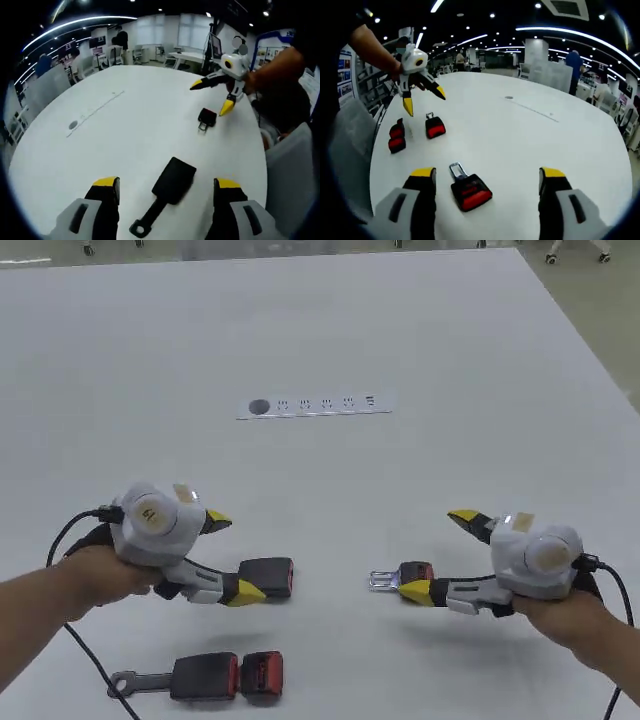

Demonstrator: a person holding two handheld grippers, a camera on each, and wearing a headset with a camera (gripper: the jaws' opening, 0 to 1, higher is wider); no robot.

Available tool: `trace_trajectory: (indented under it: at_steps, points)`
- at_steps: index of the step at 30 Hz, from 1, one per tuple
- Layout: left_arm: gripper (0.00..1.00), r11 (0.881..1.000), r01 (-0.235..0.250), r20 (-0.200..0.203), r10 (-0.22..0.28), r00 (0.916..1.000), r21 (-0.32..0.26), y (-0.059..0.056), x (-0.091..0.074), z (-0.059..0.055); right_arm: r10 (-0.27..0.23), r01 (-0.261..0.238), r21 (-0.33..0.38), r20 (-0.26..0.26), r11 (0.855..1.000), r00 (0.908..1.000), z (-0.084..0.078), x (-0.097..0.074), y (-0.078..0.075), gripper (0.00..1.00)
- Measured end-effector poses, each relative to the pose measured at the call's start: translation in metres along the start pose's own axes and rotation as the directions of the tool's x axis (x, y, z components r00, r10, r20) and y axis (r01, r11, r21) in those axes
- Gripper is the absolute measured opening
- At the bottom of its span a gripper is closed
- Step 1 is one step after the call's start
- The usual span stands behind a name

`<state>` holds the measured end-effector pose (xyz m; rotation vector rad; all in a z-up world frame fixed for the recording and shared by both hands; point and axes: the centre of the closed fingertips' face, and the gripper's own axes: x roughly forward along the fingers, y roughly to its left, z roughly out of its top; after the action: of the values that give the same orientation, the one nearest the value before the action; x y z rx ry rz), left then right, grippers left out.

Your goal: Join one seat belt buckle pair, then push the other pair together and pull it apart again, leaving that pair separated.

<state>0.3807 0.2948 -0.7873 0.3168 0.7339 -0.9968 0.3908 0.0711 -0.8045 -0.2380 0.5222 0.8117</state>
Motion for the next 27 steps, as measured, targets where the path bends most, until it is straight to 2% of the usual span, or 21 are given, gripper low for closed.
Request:
trace_trajectory:
  at_steps: [3,6,9,10,14,16,19,23,25,27]
  points:
    - [0.86,0.996,-0.049,0.053,0.053,0.9972,-0.073,-0.003,-0.015,-0.004,-0.028,0.028,0.014,0.027,1.0,0.9992,0.007,-0.004,0.011,0.89]
    - [0.88,0.994,-0.073,0.081,0.08,0.9935,-0.08,-0.011,-0.029,-0.009,-0.049,0.048,0.03,0.037,0.998,0.9981,0.011,-0.006,0.025,0.92]
    - [0.9,0.985,-0.099,0.123,0.117,0.9855,-0.141,-0.009,-0.042,-0.012,-0.061,0.059,0.033,0.058,0.998,0.9965,0.017,-0.008,0.04,0.96]
    - [0.9,0.982,-0.116,0.146,0.138,0.9796,-0.152,-0.009,-0.048,-0.013,-0.059,0.058,0.032,0.059,0.998,0.9965,0.018,-0.009,0.047,0.96]
    - [0.92,0.974,-0.138,0.187,0.172,0.9673,-0.181,-0.011,-0.067,-0.018,-0.067,0.065,0.028,0.069,0.997,0.9954,0.025,-0.013,0.067,0.98]
    - [0.92,0.967,-0.143,0.228,0.19,0.955,-0.21,-0.013,-0.078,-0.016,-0.075,0.072,0.029,0.081,0.997,0.9939,0.029,-0.016,0.075,0.98]
    - [0.93,0.965,-0.152,0.241,0.203,0.9491,-0.215,-0.018,-0.089,-0.02,-0.086,0.083,0.037,0.094,0.996,0.9918,0.032,-0.02,0.086,0.99]
    - [0.94,0.965,-0.156,0.251,0.208,0.9453,-0.211,-0.023,-0.099,-0.027,-0.093,0.089,0.048,0.101,0.995,0.9905,0.031,-0.024,0.1,0.99]
    - [0.96,0.961,-0.165,0.275,0.224,0.9352,-0.221,-0.024,-0.107,-0.03,-0.097,0.093,0.048,0.105,0.995,0.9897,0.03,-0.029,0.109,1.0]
    - [0.97,0.961,-0.161,0.282,0.223,0.9331,-0.227,-0.027,-0.114,-0.033,-0.1,0.095,0.044,0.126,0.994,0.987,0.033,-0.033,0.116,1.0]
